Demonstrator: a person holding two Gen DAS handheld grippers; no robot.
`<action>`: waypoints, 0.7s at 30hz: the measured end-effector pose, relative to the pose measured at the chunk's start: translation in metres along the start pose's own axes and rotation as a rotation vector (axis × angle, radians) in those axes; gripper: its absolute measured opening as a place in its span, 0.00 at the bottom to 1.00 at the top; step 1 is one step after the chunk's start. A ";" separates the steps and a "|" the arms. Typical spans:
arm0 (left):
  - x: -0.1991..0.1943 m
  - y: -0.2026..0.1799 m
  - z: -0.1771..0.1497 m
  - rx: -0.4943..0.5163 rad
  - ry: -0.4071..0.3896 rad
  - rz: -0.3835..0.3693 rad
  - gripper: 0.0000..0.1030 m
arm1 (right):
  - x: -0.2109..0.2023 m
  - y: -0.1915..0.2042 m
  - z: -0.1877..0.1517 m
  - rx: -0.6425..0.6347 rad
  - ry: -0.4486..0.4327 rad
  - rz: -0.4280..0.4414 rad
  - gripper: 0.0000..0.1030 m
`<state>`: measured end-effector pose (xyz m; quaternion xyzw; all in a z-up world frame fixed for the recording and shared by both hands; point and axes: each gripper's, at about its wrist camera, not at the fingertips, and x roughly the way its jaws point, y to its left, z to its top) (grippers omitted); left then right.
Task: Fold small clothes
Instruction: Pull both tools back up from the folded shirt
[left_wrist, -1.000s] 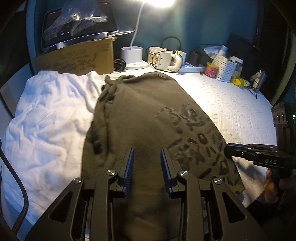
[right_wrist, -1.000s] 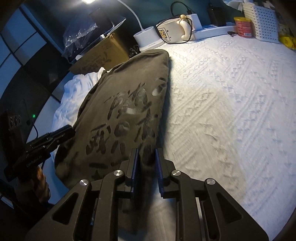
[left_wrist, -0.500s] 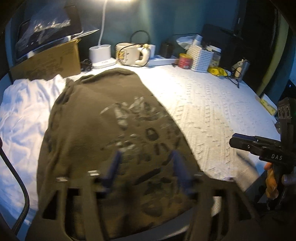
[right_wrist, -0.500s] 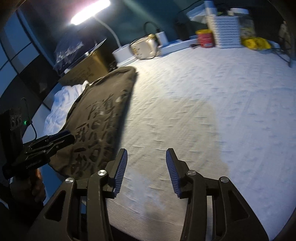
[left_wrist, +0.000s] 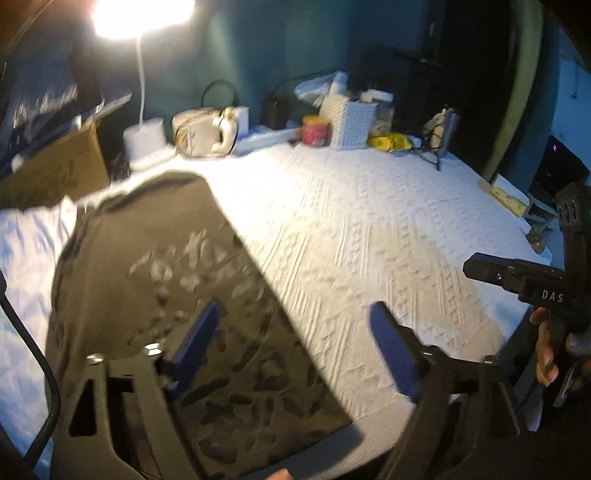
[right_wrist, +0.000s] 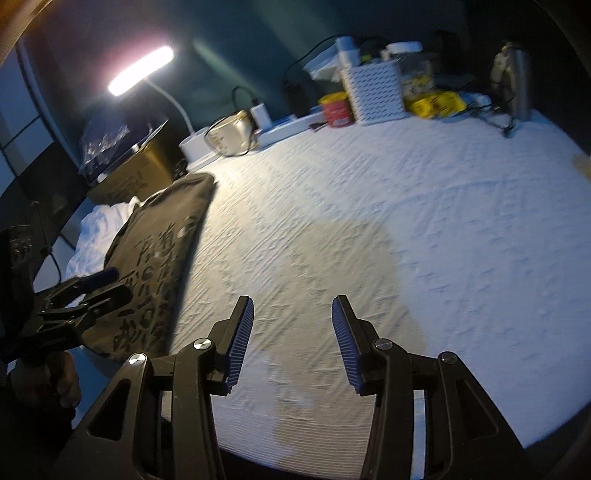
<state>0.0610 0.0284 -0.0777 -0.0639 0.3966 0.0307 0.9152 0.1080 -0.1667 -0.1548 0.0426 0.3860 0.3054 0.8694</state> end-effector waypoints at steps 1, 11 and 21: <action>-0.004 -0.004 0.003 0.011 -0.023 -0.002 0.89 | -0.004 -0.003 0.001 0.000 -0.009 -0.012 0.46; -0.031 -0.022 0.031 0.075 -0.131 0.032 0.91 | -0.043 -0.016 0.014 -0.027 -0.088 -0.138 0.46; -0.078 -0.029 0.055 0.101 -0.322 0.054 1.00 | -0.092 -0.008 0.034 -0.095 -0.214 -0.229 0.74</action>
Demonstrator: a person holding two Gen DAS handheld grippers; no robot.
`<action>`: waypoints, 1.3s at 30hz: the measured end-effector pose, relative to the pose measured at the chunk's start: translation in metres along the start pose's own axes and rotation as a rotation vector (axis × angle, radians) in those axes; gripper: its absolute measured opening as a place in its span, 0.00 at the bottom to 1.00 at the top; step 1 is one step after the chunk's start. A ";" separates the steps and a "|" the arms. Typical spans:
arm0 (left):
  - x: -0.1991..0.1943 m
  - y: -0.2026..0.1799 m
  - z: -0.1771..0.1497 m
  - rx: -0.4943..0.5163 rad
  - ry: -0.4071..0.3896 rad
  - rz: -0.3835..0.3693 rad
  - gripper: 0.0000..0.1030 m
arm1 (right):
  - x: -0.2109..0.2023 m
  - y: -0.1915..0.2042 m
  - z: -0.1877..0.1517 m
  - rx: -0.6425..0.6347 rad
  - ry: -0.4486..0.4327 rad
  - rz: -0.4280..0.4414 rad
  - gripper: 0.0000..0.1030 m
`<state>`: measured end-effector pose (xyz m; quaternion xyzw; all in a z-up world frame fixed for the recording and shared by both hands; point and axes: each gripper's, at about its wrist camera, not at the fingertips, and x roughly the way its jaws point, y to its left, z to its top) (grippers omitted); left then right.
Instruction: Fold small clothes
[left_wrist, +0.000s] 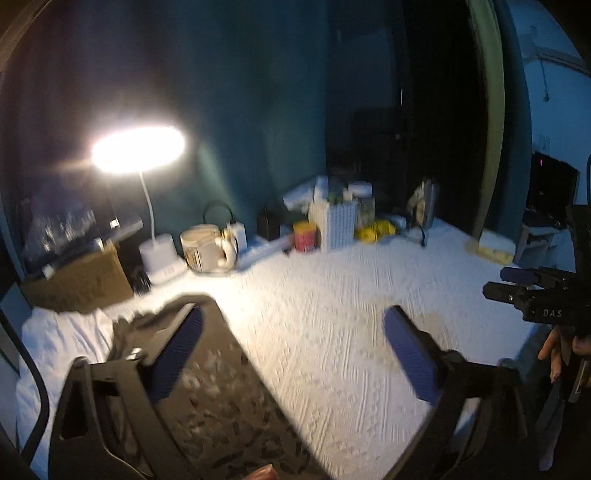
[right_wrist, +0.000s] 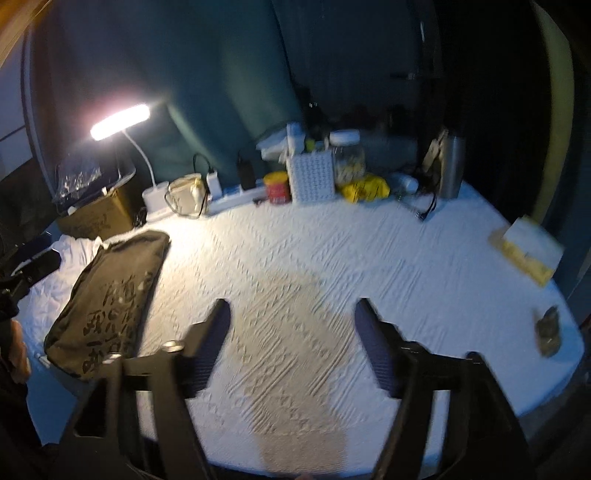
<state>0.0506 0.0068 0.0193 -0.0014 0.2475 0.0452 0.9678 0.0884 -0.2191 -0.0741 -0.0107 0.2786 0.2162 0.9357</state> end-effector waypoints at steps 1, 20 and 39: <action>-0.005 0.001 0.005 0.002 -0.028 0.005 1.00 | -0.004 0.000 0.004 -0.006 -0.013 -0.007 0.74; -0.082 0.052 0.055 -0.072 -0.286 0.139 1.00 | -0.108 0.025 0.073 -0.119 -0.338 -0.085 0.74; -0.098 0.085 0.040 -0.183 -0.298 0.105 1.00 | -0.118 0.057 0.075 -0.157 -0.392 -0.045 0.74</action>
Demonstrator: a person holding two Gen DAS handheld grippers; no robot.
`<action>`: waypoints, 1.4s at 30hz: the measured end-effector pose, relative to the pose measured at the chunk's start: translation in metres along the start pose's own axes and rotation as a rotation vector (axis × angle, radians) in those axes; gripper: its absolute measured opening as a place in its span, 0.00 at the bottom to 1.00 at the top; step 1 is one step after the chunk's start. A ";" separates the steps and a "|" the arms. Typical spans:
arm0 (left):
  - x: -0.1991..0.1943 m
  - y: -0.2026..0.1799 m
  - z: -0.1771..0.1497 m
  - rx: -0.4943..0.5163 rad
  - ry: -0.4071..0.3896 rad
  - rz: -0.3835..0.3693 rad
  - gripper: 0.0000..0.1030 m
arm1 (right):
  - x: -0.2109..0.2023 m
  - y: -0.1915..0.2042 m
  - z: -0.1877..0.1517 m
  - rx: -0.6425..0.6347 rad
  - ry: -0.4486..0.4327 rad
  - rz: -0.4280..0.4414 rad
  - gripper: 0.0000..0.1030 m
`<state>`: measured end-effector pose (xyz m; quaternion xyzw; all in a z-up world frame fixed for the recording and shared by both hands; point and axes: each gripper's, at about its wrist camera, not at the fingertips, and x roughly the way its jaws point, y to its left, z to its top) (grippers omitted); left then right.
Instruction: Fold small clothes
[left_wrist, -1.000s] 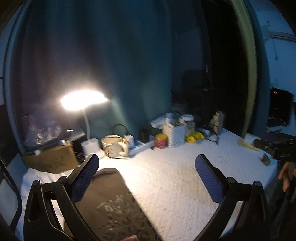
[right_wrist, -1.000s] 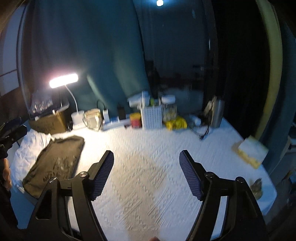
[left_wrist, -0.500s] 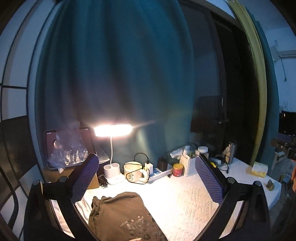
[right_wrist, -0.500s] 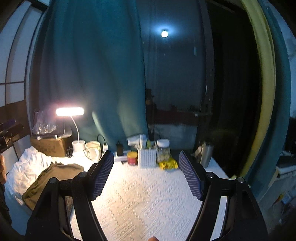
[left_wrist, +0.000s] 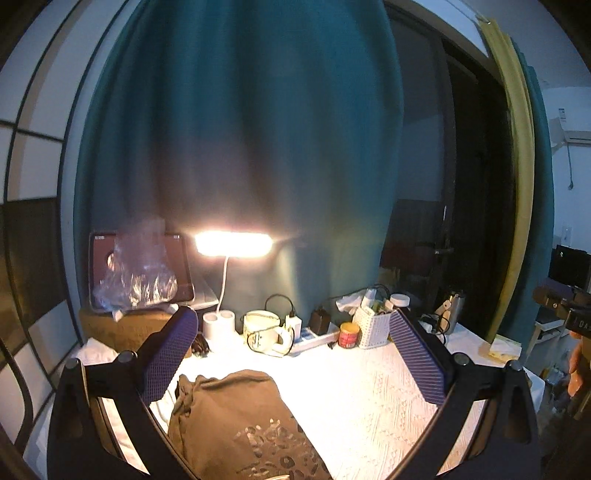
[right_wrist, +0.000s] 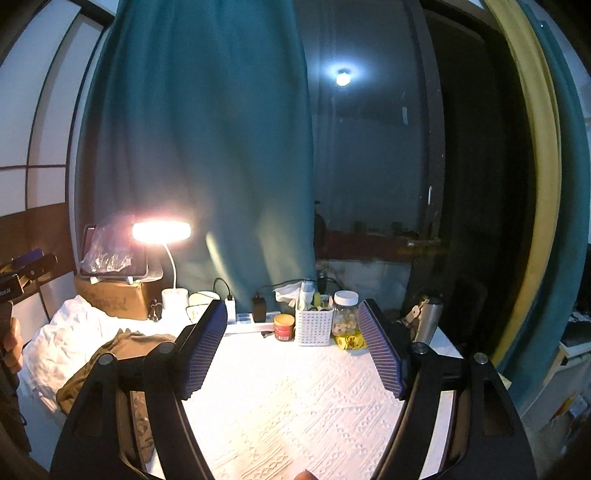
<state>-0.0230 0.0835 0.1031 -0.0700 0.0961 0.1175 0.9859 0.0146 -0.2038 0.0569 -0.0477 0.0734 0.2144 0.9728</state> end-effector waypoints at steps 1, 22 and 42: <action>0.002 0.001 -0.002 -0.004 0.005 0.003 1.00 | 0.002 0.000 -0.002 0.003 0.007 0.000 0.74; 0.017 -0.001 -0.012 -0.017 0.046 0.043 1.00 | 0.021 -0.012 -0.020 0.041 0.063 -0.007 0.74; 0.019 0.002 -0.016 -0.022 0.045 0.043 1.00 | 0.026 -0.010 -0.024 0.042 0.081 0.008 0.74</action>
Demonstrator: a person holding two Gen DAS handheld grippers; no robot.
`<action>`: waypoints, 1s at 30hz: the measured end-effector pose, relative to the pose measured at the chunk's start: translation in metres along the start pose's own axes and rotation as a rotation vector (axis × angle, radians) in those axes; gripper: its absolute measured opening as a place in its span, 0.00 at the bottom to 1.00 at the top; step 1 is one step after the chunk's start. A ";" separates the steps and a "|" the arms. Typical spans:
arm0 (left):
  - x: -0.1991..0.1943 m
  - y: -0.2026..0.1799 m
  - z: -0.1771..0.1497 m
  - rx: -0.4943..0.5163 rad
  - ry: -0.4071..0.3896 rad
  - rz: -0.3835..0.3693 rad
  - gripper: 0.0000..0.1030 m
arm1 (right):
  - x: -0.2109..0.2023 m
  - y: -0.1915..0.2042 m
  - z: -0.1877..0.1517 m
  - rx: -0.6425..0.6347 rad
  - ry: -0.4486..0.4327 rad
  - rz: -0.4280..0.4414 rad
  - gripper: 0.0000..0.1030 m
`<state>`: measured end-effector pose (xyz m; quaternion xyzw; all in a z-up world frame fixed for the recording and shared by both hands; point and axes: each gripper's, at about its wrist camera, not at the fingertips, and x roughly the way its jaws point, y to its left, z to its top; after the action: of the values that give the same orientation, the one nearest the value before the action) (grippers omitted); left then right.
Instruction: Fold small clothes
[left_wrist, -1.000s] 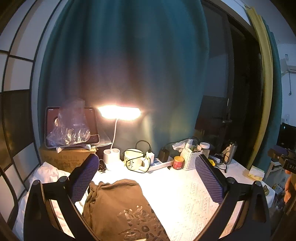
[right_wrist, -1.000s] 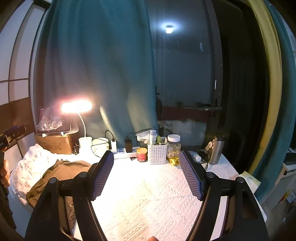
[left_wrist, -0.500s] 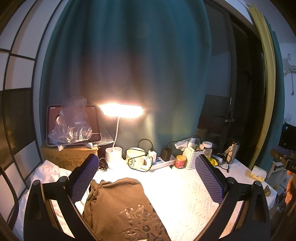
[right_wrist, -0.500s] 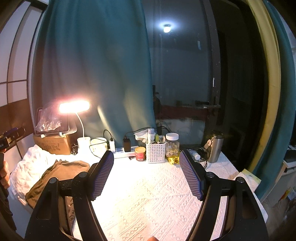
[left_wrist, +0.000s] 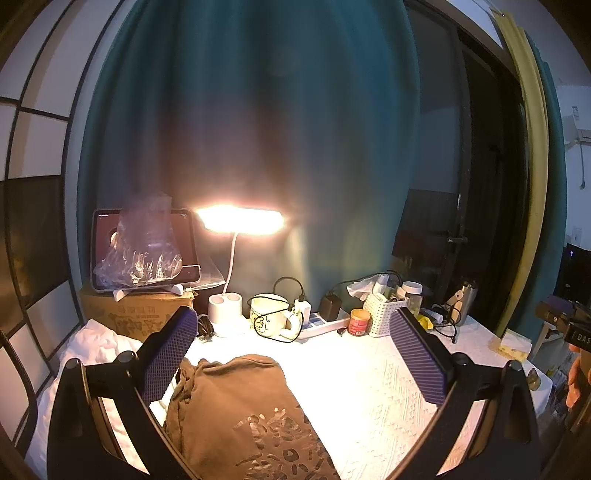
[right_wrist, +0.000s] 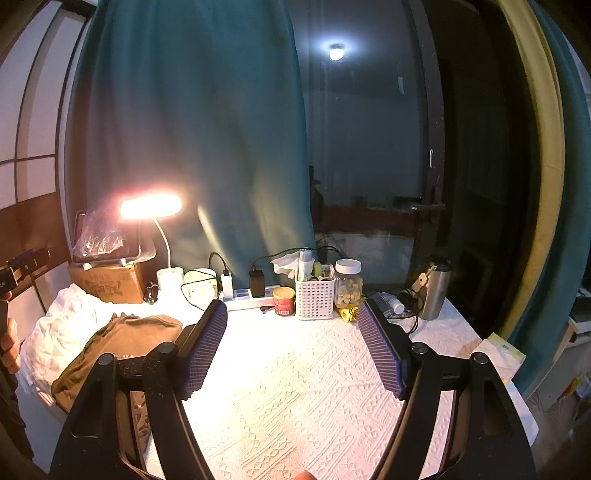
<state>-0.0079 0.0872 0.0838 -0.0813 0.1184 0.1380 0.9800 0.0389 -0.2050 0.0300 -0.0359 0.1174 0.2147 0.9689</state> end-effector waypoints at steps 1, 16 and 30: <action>0.000 0.000 0.000 -0.002 0.001 0.002 1.00 | 0.000 0.000 0.000 -0.001 0.001 0.001 0.74; -0.001 -0.003 0.001 0.019 -0.004 0.010 1.00 | -0.001 0.000 -0.001 -0.003 0.000 0.003 0.74; 0.000 -0.004 0.002 0.023 -0.002 0.005 1.00 | 0.000 0.000 0.000 -0.021 -0.006 -0.001 0.74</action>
<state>-0.0064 0.0835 0.0863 -0.0695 0.1191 0.1391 0.9806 0.0387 -0.2048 0.0303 -0.0456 0.1121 0.2155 0.9690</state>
